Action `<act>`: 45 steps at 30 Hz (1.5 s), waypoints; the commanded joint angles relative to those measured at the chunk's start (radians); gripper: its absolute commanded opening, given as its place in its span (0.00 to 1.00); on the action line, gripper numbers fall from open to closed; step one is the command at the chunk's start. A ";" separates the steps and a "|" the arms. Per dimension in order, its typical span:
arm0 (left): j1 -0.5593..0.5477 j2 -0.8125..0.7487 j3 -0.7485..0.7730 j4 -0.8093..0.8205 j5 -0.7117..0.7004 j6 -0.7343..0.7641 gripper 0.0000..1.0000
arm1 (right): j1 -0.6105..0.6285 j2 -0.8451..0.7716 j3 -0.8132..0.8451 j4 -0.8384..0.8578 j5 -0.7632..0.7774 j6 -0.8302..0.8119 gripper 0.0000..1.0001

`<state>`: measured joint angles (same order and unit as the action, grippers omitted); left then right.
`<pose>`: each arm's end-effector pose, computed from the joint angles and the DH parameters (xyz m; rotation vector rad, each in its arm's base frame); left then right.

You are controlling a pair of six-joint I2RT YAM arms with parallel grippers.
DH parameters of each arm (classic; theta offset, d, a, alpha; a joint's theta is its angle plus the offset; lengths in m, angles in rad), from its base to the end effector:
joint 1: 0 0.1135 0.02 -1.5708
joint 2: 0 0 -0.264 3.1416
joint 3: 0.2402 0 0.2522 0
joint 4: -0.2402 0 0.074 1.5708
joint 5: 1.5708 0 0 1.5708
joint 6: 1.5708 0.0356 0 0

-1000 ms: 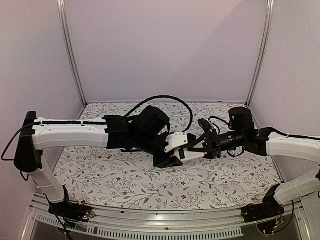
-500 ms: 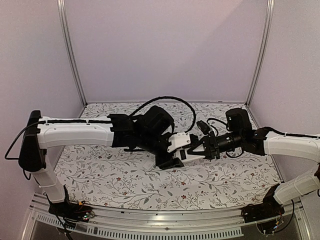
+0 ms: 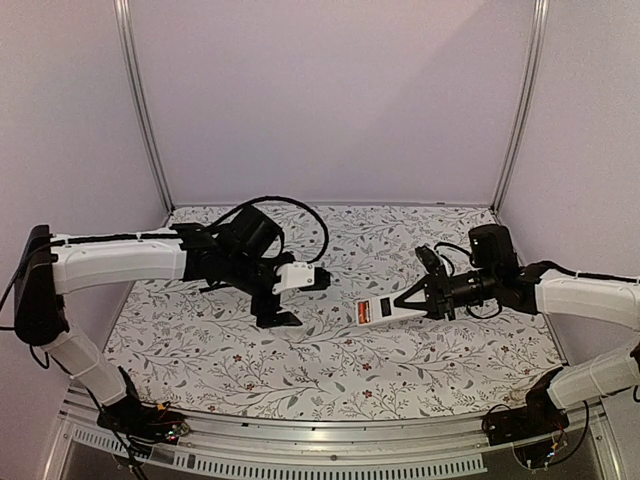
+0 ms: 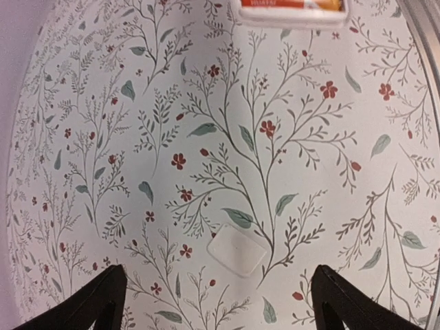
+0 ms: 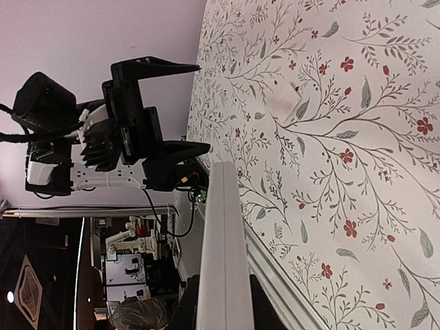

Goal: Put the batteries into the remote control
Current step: Pick up the battery cover from the center of the board.

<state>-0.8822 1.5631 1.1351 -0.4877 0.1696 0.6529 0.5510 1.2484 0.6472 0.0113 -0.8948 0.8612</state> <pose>0.2065 -0.2603 0.2439 1.7828 1.7438 -0.3074 0.2004 0.1557 0.2213 -0.2353 2.4509 1.6972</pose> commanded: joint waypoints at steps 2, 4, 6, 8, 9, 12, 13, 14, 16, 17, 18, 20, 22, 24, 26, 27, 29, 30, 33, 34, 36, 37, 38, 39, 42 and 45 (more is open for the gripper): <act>0.048 0.124 0.039 -0.162 0.034 0.194 0.95 | -0.022 -0.030 -0.026 0.006 -0.029 -0.037 0.00; 0.056 0.169 0.072 -0.192 0.031 0.216 0.94 | -0.025 -0.025 -0.024 0.007 -0.033 -0.040 0.00; 0.060 0.212 0.103 -0.221 0.017 0.251 0.93 | -0.028 -0.024 -0.023 0.007 -0.036 -0.044 0.00; 0.065 0.253 0.124 -0.229 0.025 0.273 0.90 | -0.029 -0.023 -0.023 0.007 -0.040 -0.046 0.00; 0.069 0.279 0.138 -0.234 0.028 0.283 0.88 | -0.030 -0.023 -0.022 0.008 -0.043 -0.048 0.00; 0.085 0.365 0.200 -0.290 0.018 0.301 0.85 | -0.031 -0.024 -0.024 0.009 -0.049 -0.053 0.00; 0.092 0.387 0.220 -0.306 0.027 0.300 0.84 | -0.031 -0.026 -0.025 0.009 -0.051 -0.053 0.00; 0.097 0.404 0.238 -0.319 0.046 0.299 0.84 | -0.032 -0.030 -0.027 0.008 -0.052 -0.053 0.00; 0.104 0.429 0.258 -0.328 0.070 0.299 0.84 | -0.035 -0.035 -0.032 0.008 -0.055 -0.053 0.00; 0.104 0.441 0.264 -0.328 0.072 0.303 0.84 | -0.037 -0.035 -0.034 0.009 -0.056 -0.053 0.00; 0.104 0.451 0.268 -0.329 0.074 0.304 0.84 | -0.039 -0.033 -0.035 0.008 -0.057 -0.052 0.00; 0.104 0.467 0.273 -0.321 0.076 0.301 0.84 | -0.042 -0.027 -0.034 0.009 -0.061 -0.057 0.00; 0.105 0.478 0.272 -0.316 0.074 0.306 0.84 | -0.043 -0.021 -0.032 0.009 -0.061 -0.060 0.00; 0.106 0.483 0.265 -0.308 0.074 0.306 0.85 | -0.044 -0.017 -0.029 0.010 -0.062 -0.060 0.00; 0.106 0.486 0.255 -0.302 0.077 0.306 0.85 | -0.045 -0.014 -0.028 0.010 -0.064 -0.060 0.00; 0.107 0.487 0.248 -0.299 0.077 0.307 0.84 | -0.046 -0.012 -0.027 0.010 -0.065 -0.062 0.00; 0.105 0.486 0.228 -0.300 0.071 0.297 0.84 | -0.046 -0.011 -0.029 0.010 -0.066 -0.062 0.00; 0.103 0.478 0.216 -0.300 0.070 0.288 0.84 | -0.047 -0.010 -0.030 0.010 -0.066 -0.063 0.00; 0.097 0.437 0.161 -0.285 0.054 0.252 0.84 | -0.048 -0.010 -0.031 0.010 -0.066 -0.064 0.00; 0.096 0.421 0.139 -0.278 0.052 0.240 0.84 | -0.048 -0.010 -0.031 0.010 -0.066 -0.064 0.00; 0.093 0.381 0.090 -0.254 0.046 0.220 0.83 | -0.048 -0.010 -0.030 0.010 -0.064 -0.062 0.00; 0.088 0.360 0.067 -0.240 0.044 0.210 0.83 | -0.048 -0.010 -0.029 0.010 -0.064 -0.063 0.00; 0.082 0.338 0.044 -0.223 0.046 0.201 0.83 | -0.048 -0.010 -0.029 0.010 -0.063 -0.063 0.00; 0.076 0.319 0.025 -0.210 0.044 0.192 0.82 | -0.048 -0.008 -0.029 0.010 -0.062 -0.063 0.00; 0.062 0.283 -0.011 -0.192 0.030 0.166 0.80 | -0.048 -0.005 -0.027 0.010 -0.062 -0.061 0.00; 0.049 0.269 -0.027 -0.147 -0.003 0.132 0.79 | -0.048 -0.005 -0.027 0.011 -0.057 -0.060 0.00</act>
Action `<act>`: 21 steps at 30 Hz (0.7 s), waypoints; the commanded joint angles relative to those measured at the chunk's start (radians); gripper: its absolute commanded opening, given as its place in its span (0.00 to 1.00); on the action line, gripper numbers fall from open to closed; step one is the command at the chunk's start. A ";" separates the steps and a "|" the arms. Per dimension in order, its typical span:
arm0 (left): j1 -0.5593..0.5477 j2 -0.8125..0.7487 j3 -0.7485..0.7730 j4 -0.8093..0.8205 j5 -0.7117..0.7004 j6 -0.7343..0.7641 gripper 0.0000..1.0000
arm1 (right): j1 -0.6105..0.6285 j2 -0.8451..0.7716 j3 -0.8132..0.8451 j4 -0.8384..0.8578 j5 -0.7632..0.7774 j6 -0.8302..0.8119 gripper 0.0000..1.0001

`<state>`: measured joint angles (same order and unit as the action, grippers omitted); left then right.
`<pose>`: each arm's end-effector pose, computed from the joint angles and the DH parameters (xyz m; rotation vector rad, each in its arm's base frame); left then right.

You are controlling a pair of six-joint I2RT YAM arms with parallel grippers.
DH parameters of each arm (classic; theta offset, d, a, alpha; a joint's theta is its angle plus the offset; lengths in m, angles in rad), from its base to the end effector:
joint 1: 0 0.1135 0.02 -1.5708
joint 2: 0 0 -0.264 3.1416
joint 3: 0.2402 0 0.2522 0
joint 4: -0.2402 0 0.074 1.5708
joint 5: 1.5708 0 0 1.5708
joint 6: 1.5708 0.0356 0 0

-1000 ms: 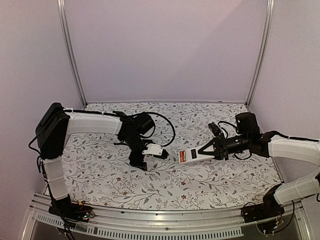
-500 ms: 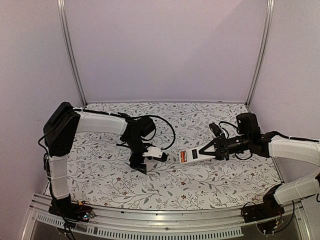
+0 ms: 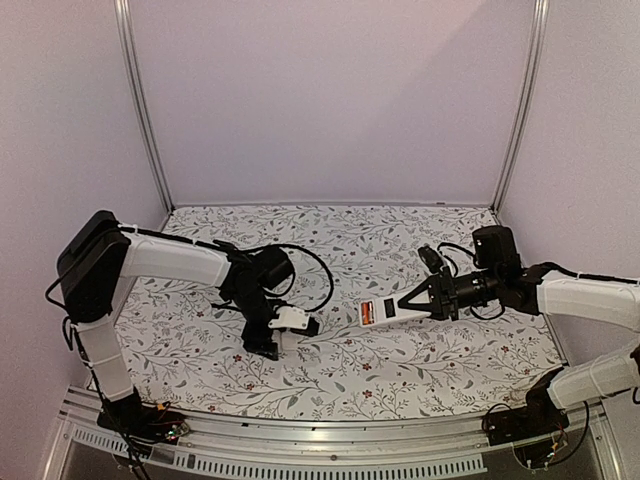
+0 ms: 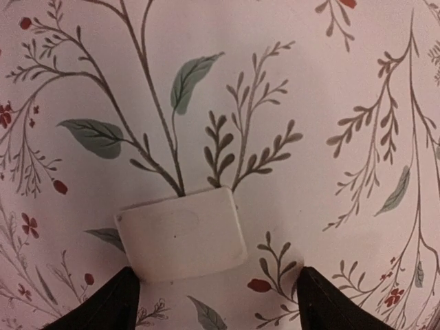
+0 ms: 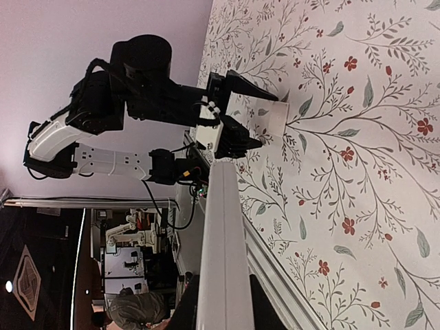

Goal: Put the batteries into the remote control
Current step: Pick up the battery cover from the center of the board.

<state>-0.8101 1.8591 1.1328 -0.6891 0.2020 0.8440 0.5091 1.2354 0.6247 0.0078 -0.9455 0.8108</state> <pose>0.2257 -0.2475 0.1412 2.2006 1.9927 -0.2969 0.2010 0.1453 0.2177 -0.2722 2.4254 1.7118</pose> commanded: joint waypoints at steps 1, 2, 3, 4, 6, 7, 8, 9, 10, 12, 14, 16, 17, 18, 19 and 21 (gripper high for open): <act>-0.025 -0.026 -0.025 0.072 -0.048 -0.076 0.80 | -0.006 0.008 -0.004 0.015 -0.006 -0.008 0.00; -0.026 -0.020 -0.023 0.080 -0.054 -0.090 0.81 | -0.006 0.009 -0.003 0.015 -0.004 -0.007 0.00; -0.027 -0.012 -0.020 0.087 -0.060 -0.108 0.82 | -0.007 0.009 -0.003 0.015 -0.003 -0.007 0.00; -0.028 -0.003 -0.014 0.096 -0.069 -0.127 0.82 | -0.007 0.008 -0.005 0.014 -0.001 -0.006 0.00; -0.033 0.018 -0.002 0.100 -0.079 -0.160 0.82 | -0.007 0.007 -0.006 0.014 0.002 -0.004 0.00; -0.039 0.025 -0.002 0.104 -0.084 -0.170 0.82 | -0.007 0.007 -0.006 0.013 0.003 -0.005 0.00; -0.044 0.027 -0.008 0.115 -0.089 -0.178 0.82 | -0.006 0.008 -0.008 0.014 0.004 -0.006 0.00; -0.048 0.028 -0.018 0.128 -0.084 -0.182 0.82 | -0.007 0.010 -0.008 0.014 0.004 -0.007 0.00; -0.052 0.025 -0.028 0.150 -0.081 -0.185 0.81 | -0.006 0.011 -0.009 0.015 0.004 -0.007 0.00; -0.054 0.022 -0.046 0.175 -0.077 -0.187 0.78 | -0.006 0.012 -0.011 0.015 0.006 -0.009 0.00; -0.055 0.027 -0.048 0.181 -0.080 -0.187 0.75 | -0.007 0.013 -0.012 0.015 0.005 -0.011 0.00; -0.055 0.034 -0.045 0.174 -0.078 -0.184 0.70 | -0.007 0.013 -0.013 0.014 0.004 -0.010 0.00; -0.054 0.037 -0.044 0.171 -0.078 -0.182 0.67 | -0.007 0.013 -0.013 0.014 0.002 -0.010 0.00; -0.054 0.042 -0.041 0.165 -0.077 -0.180 0.65 | -0.006 0.014 -0.011 0.014 0.002 -0.010 0.00; -0.053 0.046 -0.035 0.156 -0.074 -0.181 0.63 | -0.007 0.015 -0.011 0.014 0.001 -0.010 0.00; -0.049 0.054 -0.023 0.136 -0.069 -0.185 0.61 | -0.006 0.016 -0.008 0.014 -0.002 -0.013 0.00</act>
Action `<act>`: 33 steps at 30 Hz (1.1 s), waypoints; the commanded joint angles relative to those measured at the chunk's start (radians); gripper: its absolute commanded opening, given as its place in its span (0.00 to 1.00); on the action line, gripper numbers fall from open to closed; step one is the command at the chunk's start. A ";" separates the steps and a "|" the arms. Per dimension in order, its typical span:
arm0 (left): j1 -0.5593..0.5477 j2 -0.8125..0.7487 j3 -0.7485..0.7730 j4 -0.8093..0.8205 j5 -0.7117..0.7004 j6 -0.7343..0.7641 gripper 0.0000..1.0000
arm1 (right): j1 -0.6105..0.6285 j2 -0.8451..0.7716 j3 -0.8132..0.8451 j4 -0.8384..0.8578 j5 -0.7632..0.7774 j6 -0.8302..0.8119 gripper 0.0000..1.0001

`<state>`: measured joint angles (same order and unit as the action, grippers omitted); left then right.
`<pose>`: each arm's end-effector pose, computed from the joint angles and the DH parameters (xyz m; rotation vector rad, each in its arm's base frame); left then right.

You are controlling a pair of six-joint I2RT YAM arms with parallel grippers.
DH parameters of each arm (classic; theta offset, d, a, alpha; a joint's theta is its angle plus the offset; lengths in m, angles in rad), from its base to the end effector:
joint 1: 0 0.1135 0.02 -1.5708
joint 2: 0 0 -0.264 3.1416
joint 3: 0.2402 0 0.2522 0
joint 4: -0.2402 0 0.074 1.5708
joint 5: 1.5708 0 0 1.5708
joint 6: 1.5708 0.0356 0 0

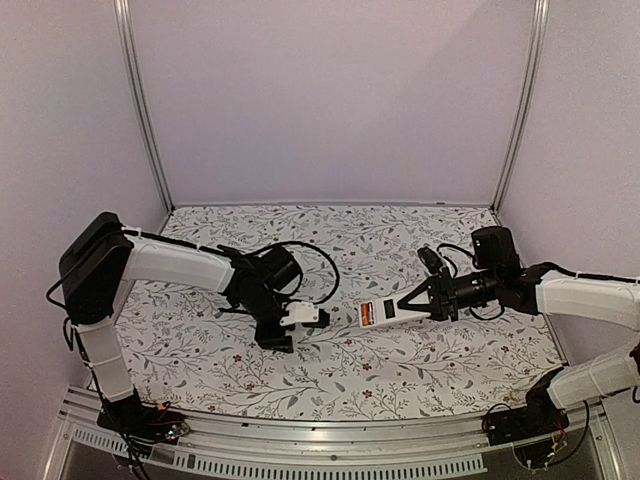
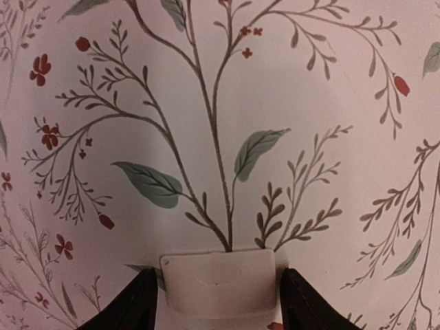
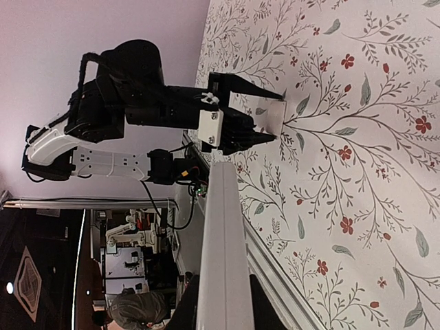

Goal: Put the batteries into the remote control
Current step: Pick up the battery cover from the center of the board.

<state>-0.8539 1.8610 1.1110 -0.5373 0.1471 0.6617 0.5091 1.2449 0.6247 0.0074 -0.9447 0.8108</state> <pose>0.2235 -0.2644 0.1385 1.9899 2.0590 -0.2492 0.2019 0.1457 0.2155 -0.2654 2.4359 1.7101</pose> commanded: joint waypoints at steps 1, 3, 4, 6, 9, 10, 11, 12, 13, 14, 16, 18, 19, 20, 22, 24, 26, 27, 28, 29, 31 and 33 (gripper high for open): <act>-0.002 0.056 0.005 -0.029 -0.015 -0.006 0.61 | -0.006 0.007 -0.007 0.014 -0.003 -0.013 0.00; 0.002 0.065 0.019 -0.066 -0.028 -0.012 0.64 | -0.007 0.006 -0.006 0.013 -0.005 -0.012 0.00; 0.004 0.064 0.021 -0.076 -0.037 -0.016 0.67 | -0.006 0.006 -0.005 0.014 -0.005 -0.012 0.00; 0.012 0.058 0.019 -0.086 -0.054 -0.031 0.69 | -0.006 0.006 -0.005 0.013 -0.005 -0.014 0.00; 0.025 0.050 0.014 -0.104 -0.054 -0.042 0.70 | -0.007 0.009 -0.003 0.014 -0.006 -0.015 0.00; 0.026 0.048 0.012 -0.108 -0.051 -0.041 0.69 | -0.006 0.011 -0.001 0.014 -0.007 -0.016 0.00; 0.026 0.046 0.009 -0.109 -0.047 -0.041 0.68 | -0.007 0.013 0.000 0.014 -0.008 -0.017 0.00; 0.027 0.046 0.009 -0.110 -0.043 -0.040 0.67 | -0.007 0.015 0.001 0.015 -0.008 -0.016 0.00; 0.028 0.047 0.010 -0.113 -0.038 -0.042 0.65 | -0.007 0.017 0.001 0.014 -0.008 -0.016 0.00; 0.029 0.049 0.011 -0.115 -0.033 -0.041 0.63 | -0.006 0.017 0.001 0.014 -0.008 -0.017 0.00; 0.030 0.054 0.019 -0.126 -0.030 -0.040 0.60 | -0.006 0.016 0.000 0.014 -0.008 -0.016 0.00; 0.030 0.056 0.024 -0.130 -0.024 -0.042 0.56 | -0.006 0.016 -0.002 0.016 -0.007 -0.015 0.00; 0.030 0.055 0.027 -0.134 -0.022 -0.043 0.53 | -0.007 0.015 -0.002 0.016 -0.006 -0.015 0.00; 0.030 0.053 0.032 -0.139 -0.019 -0.046 0.49 | -0.006 0.014 -0.002 0.014 -0.008 -0.015 0.00; 0.027 0.035 0.037 -0.141 -0.012 -0.050 0.43 | -0.006 0.013 -0.003 0.015 -0.006 -0.015 0.00; 0.013 -0.001 0.035 -0.119 -0.015 -0.062 0.41 | -0.006 0.013 -0.005 0.020 -0.002 -0.020 0.00; -0.005 -0.054 0.023 -0.094 -0.026 -0.066 0.40 | -0.007 0.014 -0.011 0.044 0.003 -0.020 0.00; -0.023 -0.080 0.016 -0.081 -0.043 -0.068 0.40 | -0.007 0.015 -0.016 0.064 0.004 -0.009 0.00; -0.035 -0.107 0.014 -0.078 -0.054 -0.071 0.40 | -0.005 0.017 -0.020 0.086 0.002 -0.001 0.00; -0.046 -0.128 0.013 -0.076 -0.060 -0.071 0.40 | -0.005 0.020 -0.023 0.101 0.002 0.009 0.00; -0.074 -0.176 0.015 -0.073 -0.070 -0.075 0.40 | -0.002 0.029 -0.027 0.137 0.002 0.026 0.00; -0.105 -0.227 0.024 -0.073 -0.078 -0.075 0.40 | 0.014 0.039 -0.029 0.181 -0.001 0.049 0.00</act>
<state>-0.8967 1.7405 1.1267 -0.6167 0.0944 0.5972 0.5095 1.2633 0.6083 0.0772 -0.9447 0.8230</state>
